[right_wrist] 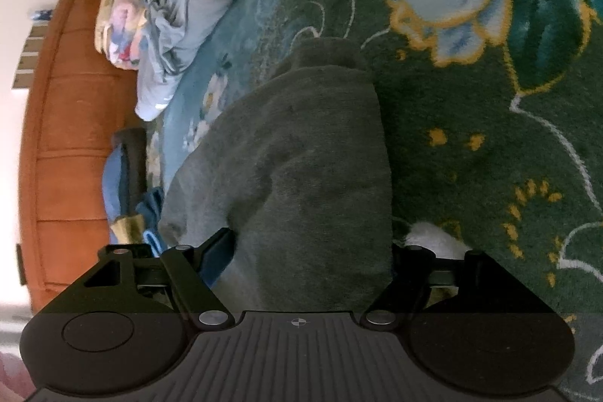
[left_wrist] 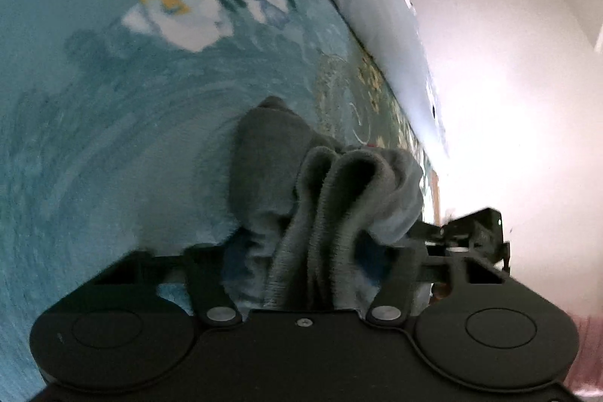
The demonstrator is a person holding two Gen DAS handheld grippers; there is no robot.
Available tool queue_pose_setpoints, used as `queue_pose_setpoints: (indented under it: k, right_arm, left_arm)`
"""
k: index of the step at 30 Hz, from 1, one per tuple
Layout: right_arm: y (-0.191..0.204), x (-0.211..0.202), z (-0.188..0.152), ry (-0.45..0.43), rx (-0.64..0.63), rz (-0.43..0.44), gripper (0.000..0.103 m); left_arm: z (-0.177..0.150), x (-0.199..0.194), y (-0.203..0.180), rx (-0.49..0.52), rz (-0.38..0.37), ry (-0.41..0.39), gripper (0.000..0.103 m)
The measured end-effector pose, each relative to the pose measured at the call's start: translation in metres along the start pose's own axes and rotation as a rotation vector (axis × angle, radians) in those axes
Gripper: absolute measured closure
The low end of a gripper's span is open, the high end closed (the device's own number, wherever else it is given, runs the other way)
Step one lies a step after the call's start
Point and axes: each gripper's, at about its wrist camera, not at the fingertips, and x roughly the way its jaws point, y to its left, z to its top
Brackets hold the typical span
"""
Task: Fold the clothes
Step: 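Grasp the folded grey pants with the right gripper while the left gripper holds the cuffs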
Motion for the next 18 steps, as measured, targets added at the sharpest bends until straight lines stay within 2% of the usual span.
queue_pose_setpoints:
  k: [3, 6, 8, 13, 18]
  right_arm:
    - [0.004, -0.001, -0.002, -0.008, 0.024, -0.044, 0.057]
    - [0.013, -0.006, -0.006, -0.026, 0.037, -0.069, 0.069]
    - [0.021, -0.009, -0.01, -0.038, 0.047, -0.087, 0.074]
    - [0.045, -0.021, -0.021, -0.054, 0.039, -0.105, 0.076]
    - [0.089, -0.043, -0.037, -0.058, -0.019, -0.095, 0.076]
  left_arm:
    - [-0.006, -0.002, 0.002, -0.055, -0.005, -0.042, 0.066]
    - [-0.013, -0.006, -0.008, -0.06, 0.012, -0.084, 0.072]
    - [-0.016, -0.012, -0.016, -0.055, 0.022, -0.102, 0.075]
    - [-0.025, -0.034, -0.045, -0.042, 0.037, -0.131, 0.076]
    - [-0.041, -0.076, -0.079, -0.024, 0.038, -0.178, 0.076]
